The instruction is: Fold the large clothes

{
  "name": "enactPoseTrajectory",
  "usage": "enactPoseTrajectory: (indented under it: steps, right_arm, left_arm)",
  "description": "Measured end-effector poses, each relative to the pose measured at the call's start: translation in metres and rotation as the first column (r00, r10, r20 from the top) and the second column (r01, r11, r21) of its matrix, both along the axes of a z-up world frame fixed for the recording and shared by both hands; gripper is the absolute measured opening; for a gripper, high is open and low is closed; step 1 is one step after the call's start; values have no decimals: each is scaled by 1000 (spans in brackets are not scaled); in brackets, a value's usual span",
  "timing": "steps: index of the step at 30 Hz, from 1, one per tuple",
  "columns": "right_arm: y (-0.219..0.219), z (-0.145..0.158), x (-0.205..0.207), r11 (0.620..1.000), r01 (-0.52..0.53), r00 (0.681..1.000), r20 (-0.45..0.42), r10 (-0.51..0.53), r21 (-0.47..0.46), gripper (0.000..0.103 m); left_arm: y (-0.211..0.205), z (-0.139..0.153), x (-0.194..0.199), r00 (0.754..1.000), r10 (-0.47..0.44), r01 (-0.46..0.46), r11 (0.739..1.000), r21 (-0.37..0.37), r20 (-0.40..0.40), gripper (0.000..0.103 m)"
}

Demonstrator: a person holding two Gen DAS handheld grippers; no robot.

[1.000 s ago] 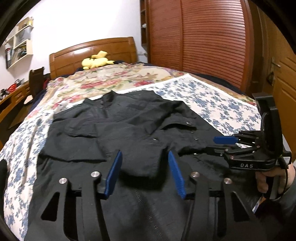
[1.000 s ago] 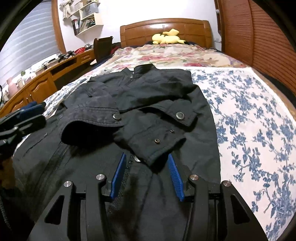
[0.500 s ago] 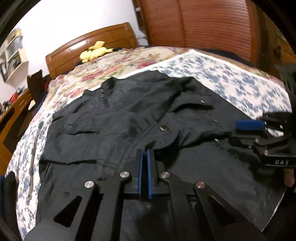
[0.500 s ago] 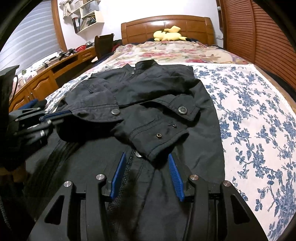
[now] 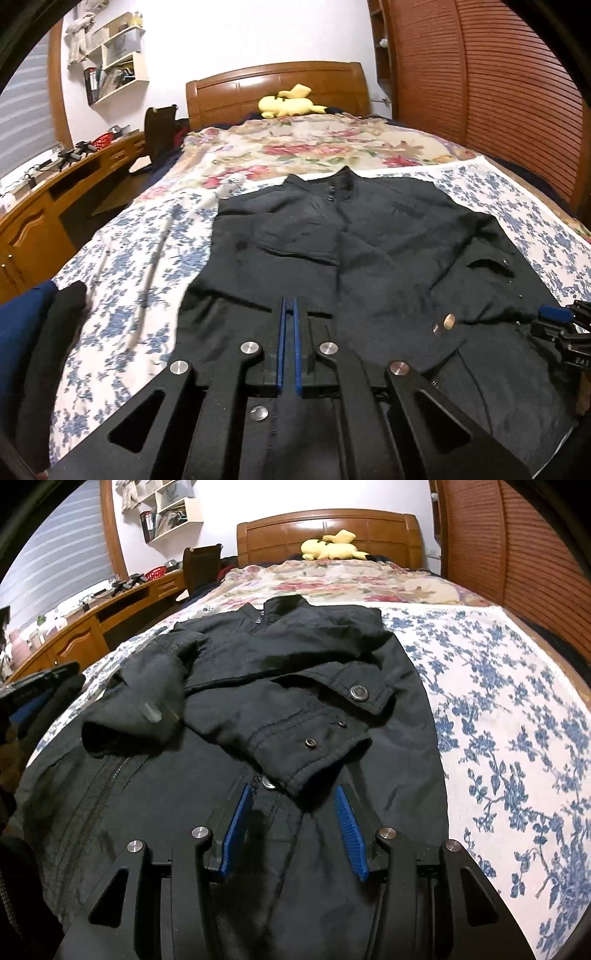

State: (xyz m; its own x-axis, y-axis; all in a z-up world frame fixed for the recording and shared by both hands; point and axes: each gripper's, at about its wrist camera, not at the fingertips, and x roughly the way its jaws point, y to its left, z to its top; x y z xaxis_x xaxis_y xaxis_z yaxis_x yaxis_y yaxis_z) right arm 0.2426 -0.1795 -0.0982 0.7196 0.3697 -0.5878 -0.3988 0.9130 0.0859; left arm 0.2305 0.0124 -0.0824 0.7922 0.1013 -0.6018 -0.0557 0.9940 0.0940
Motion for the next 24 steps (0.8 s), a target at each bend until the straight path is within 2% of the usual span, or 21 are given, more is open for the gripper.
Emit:
enactPoseTrajectory:
  steps: [2,7,8,9,10,11,12,15,20,24]
  right_arm:
    - [6,3,2,1000,-4,1000,1,4,-12,49]
    - [21,21,4,999,-33,999,42,32,28,49]
    - [23,24,4,999,-35,998,49,33,37,49]
    - [25,27,3,998,-37,998,55,34,44,49]
    - [26,31,2,998,-41,997,63,37,51,49]
    - [26,34,2,998,-41,997,73,37,56,49]
    - [26,37,1,997,-37,996,82,32,60,49]
    - [24,42,2,997,-30,995,94,23,75,49]
    - [19,40,6,996,-20,996,86,12,88,49]
    - [25,35,11,999,-13,997,72,10,43,49]
  left_arm:
    - [3,0,-4,1000,-4,4,1000,-12,2,5]
    - [-7,3,-14,995,-98,97,994,-49,-4,7]
    - [-11,3,-17,992,-125,125,991,-50,-5,21]
    - [-14,4,-19,989,-149,149,988,-48,-4,44]
    - [-19,4,-23,985,-174,174,984,-42,-1,52]
    - [-26,3,-26,979,-203,203,979,-32,2,65]
    - [-31,4,-27,976,-218,218,975,-27,2,70]
    - [-45,-1,-23,965,-261,260,965,-27,-19,70]
    - [-74,-23,-3,944,-314,314,949,-15,-101,70]
    - [-102,-48,15,918,-355,361,932,8,-176,70]
